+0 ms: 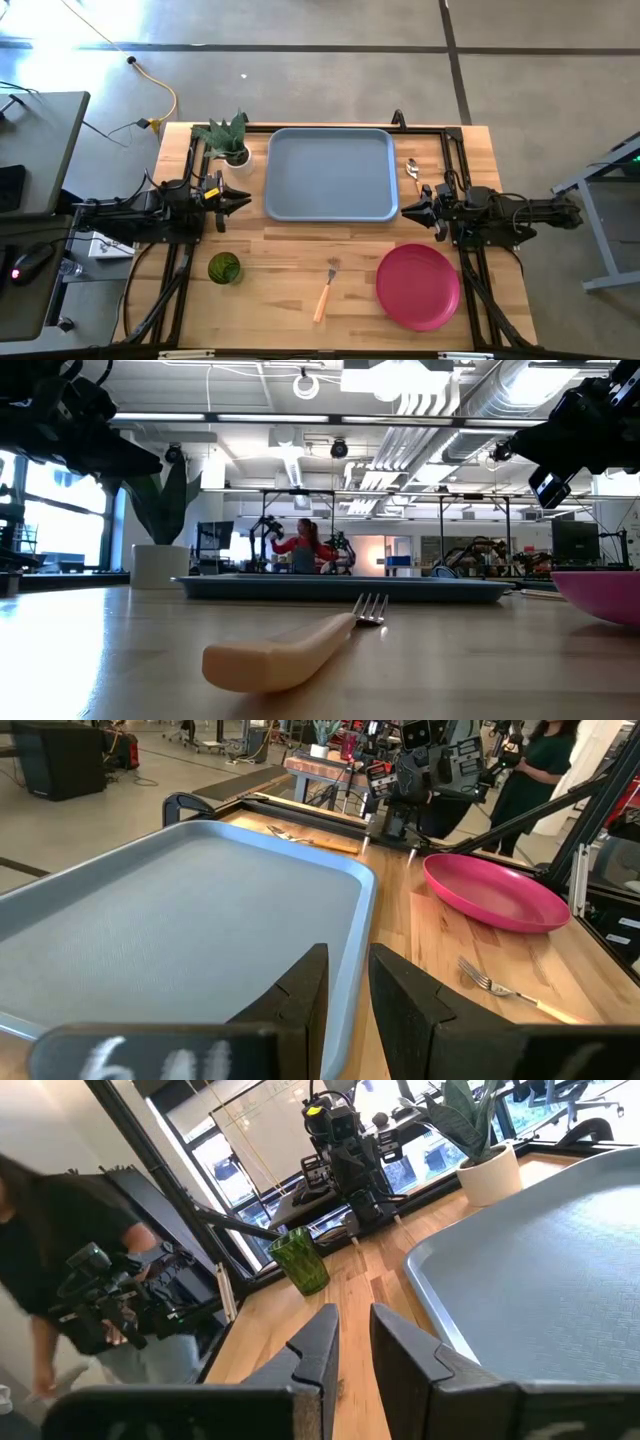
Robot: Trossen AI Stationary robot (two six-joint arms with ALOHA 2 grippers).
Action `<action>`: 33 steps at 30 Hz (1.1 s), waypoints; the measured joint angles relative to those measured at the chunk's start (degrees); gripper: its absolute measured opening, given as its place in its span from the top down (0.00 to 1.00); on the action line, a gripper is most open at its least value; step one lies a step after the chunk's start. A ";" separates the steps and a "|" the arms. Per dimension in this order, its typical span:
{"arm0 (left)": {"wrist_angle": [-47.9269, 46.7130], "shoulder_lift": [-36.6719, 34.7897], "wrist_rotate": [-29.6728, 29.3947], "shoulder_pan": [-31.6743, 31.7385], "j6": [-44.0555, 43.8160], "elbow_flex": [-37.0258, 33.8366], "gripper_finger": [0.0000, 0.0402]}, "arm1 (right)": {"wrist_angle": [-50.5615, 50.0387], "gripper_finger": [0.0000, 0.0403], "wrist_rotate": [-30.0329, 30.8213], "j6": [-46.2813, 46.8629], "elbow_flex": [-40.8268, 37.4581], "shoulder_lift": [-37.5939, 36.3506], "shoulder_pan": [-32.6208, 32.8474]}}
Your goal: Pick and place plate/cup/fork/spoon on tray
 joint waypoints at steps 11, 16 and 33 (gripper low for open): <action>0.01 -0.02 0.02 0.01 0.00 0.00 0.84 | 0.00 0.87 0.00 0.10 0.00 0.00 0.00; 0.00 -0.02 0.00 -0.01 0.00 0.00 0.84 | 0.00 0.87 0.00 0.09 0.01 0.00 0.00; 0.00 -0.02 0.02 -0.01 0.00 0.00 0.84 | 0.02 0.87 2.82 0.00 0.00 0.00 -0.17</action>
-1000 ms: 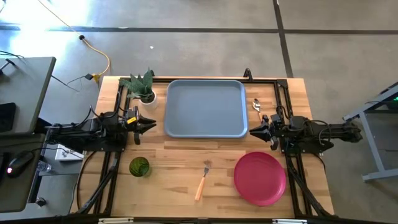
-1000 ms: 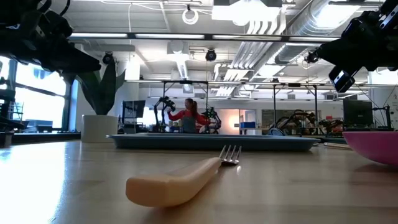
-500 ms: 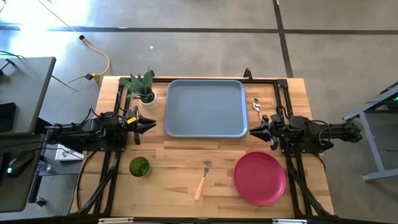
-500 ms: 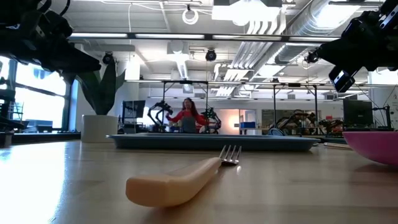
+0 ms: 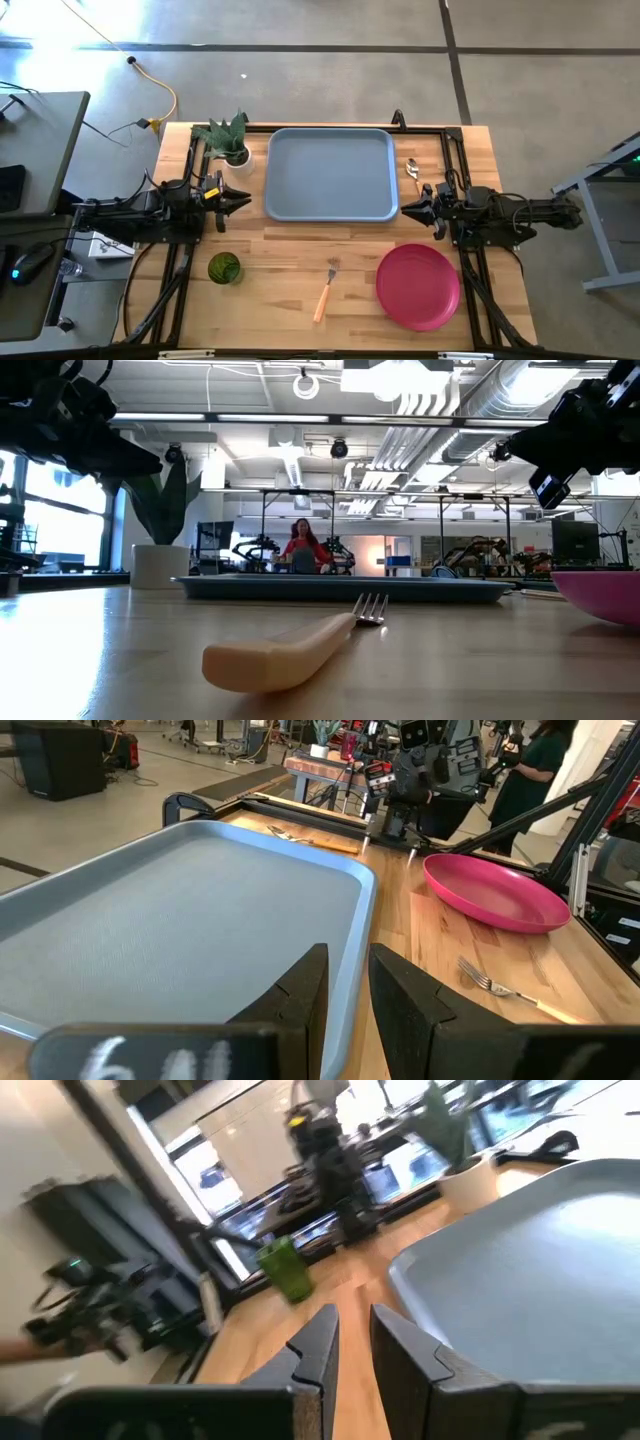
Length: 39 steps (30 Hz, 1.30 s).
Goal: Pick and place plate/cup/fork/spoon on tray
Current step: Put the pink plate on the gray tray
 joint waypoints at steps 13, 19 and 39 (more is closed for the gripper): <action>0.02 0.00 -0.02 0.02 0.00 0.00 0.84 | 0.03 0.87 0.13 -0.02 0.01 0.00 0.02; 0.04 0.00 -0.15 0.00 0.00 0.00 0.84 | 0.03 0.87 0.17 0.18 -0.01 0.00 0.02; 0.77 0.01 -1.67 0.01 -10.94 0.00 0.84 | 8.18 0.87 7.57 16.71 0.00 0.01 0.02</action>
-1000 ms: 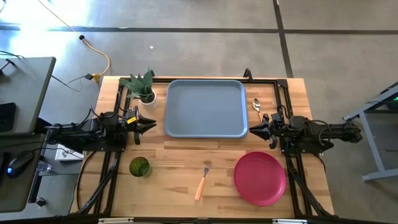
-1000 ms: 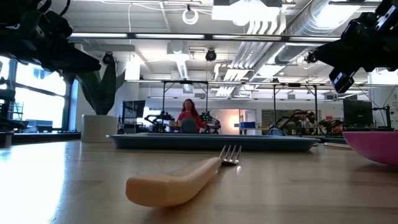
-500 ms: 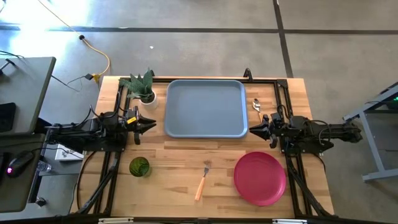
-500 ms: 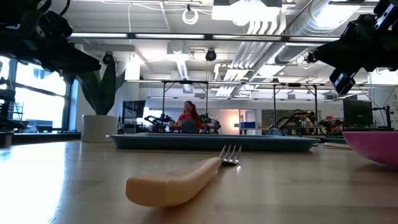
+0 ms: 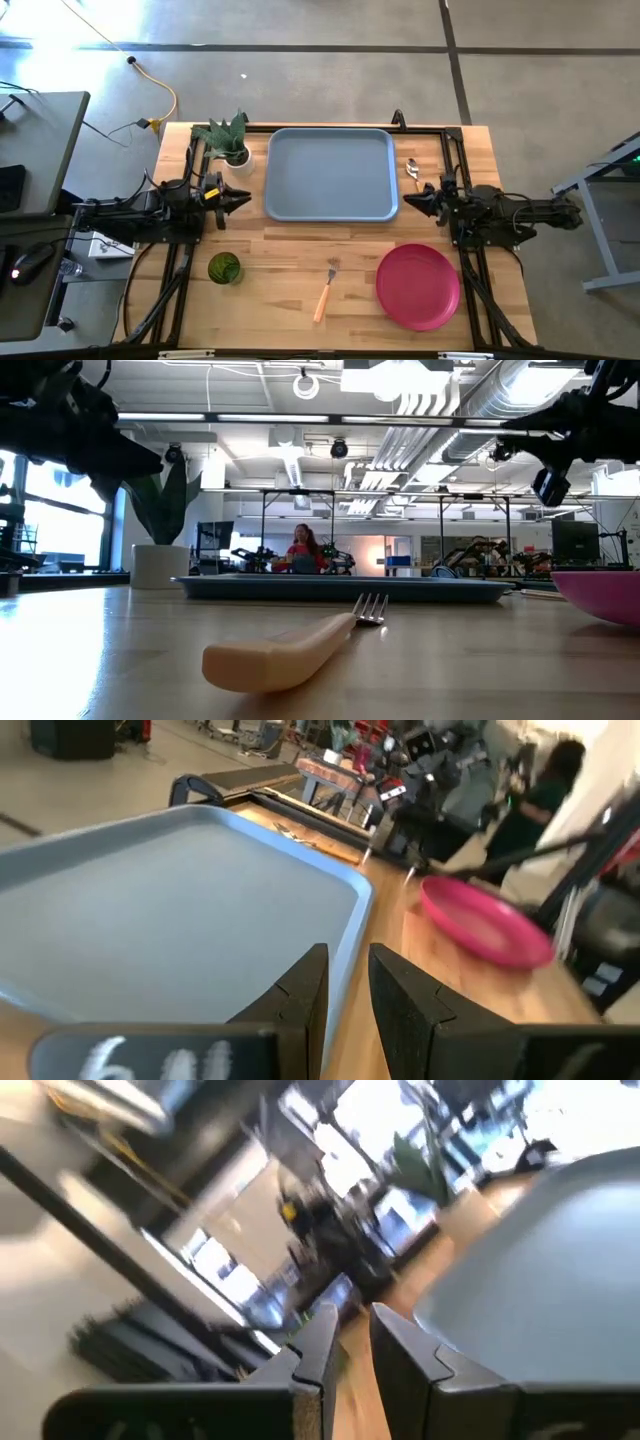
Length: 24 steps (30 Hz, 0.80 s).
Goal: Pick and place plate/cup/fork/spoon on tray
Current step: Put the pink plate on the gray tray
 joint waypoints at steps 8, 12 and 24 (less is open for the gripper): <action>4.48 0.01 -0.22 0.01 -3.68 0.00 0.84 | 3.96 0.87 5.53 -7.58 6.61 -0.02 0.00; 6.11 0.01 -0.23 0.01 -3.66 0.00 0.84 | 2.66 0.87 7.51 -13.51 11.84 0.18 0.00; 6.52 0.01 -0.23 0.00 -3.66 0.00 0.84 | -27.68 0.87 10.15 -15.23 33.98 12.56 0.00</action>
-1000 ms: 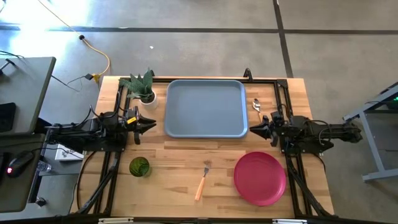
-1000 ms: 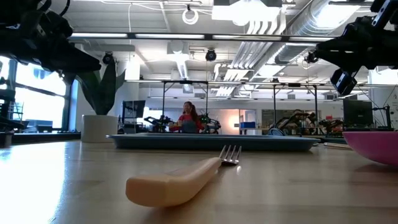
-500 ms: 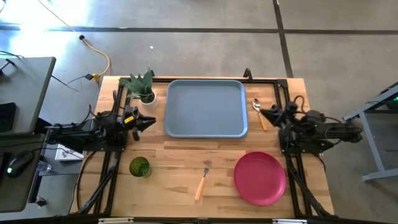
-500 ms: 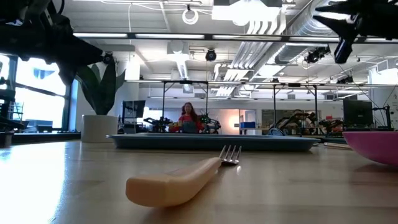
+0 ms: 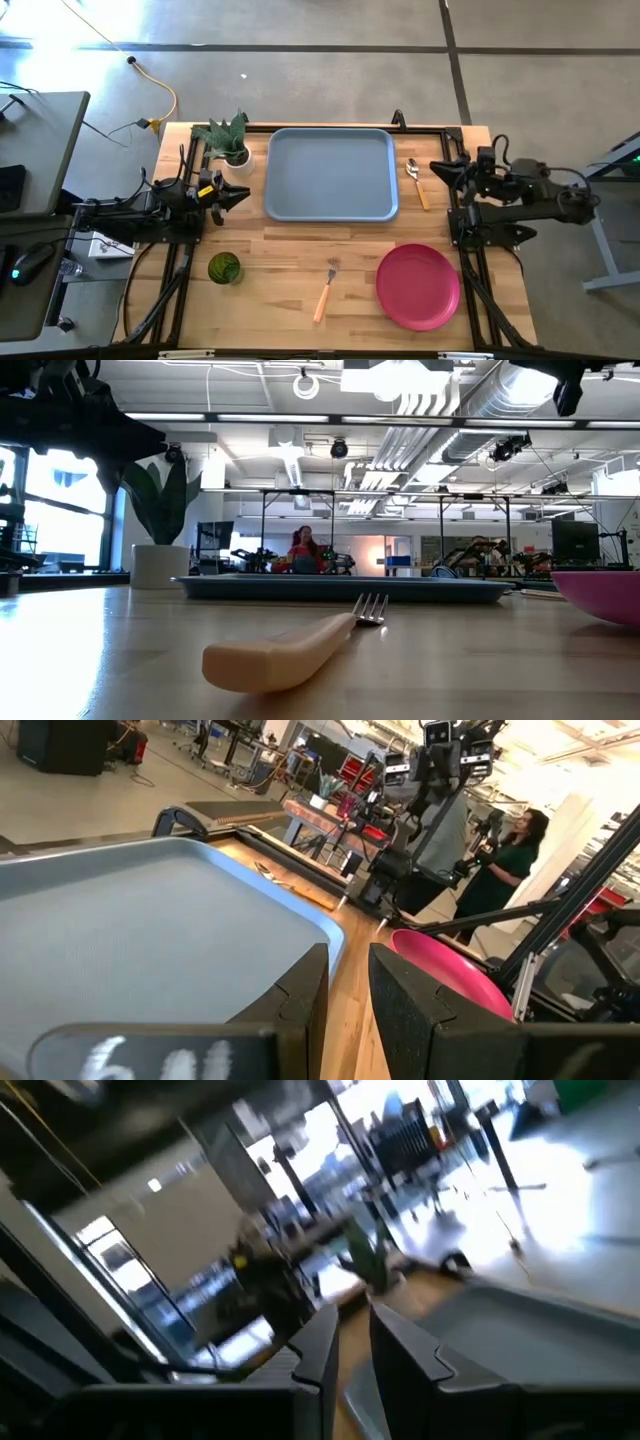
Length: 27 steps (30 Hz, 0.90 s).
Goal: Pick and place plate/cup/fork/spoon on tray
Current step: Put the pink plate on the gray tray
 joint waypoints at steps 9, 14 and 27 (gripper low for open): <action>-0.02 0.00 0.00 0.00 -1.91 0.00 0.84 | -22.17 0.87 -7.61 2.93 13.21 14.68 0.00; -0.04 0.00 0.01 -0.01 -2.04 0.01 0.84 | -26.03 0.85 -10.79 0.05 16.73 21.02 0.00; -0.02 0.00 0.02 -0.01 -9.49 0.00 0.84 | -27.50 0.63 -22.70 -11.84 18.00 32.89 0.04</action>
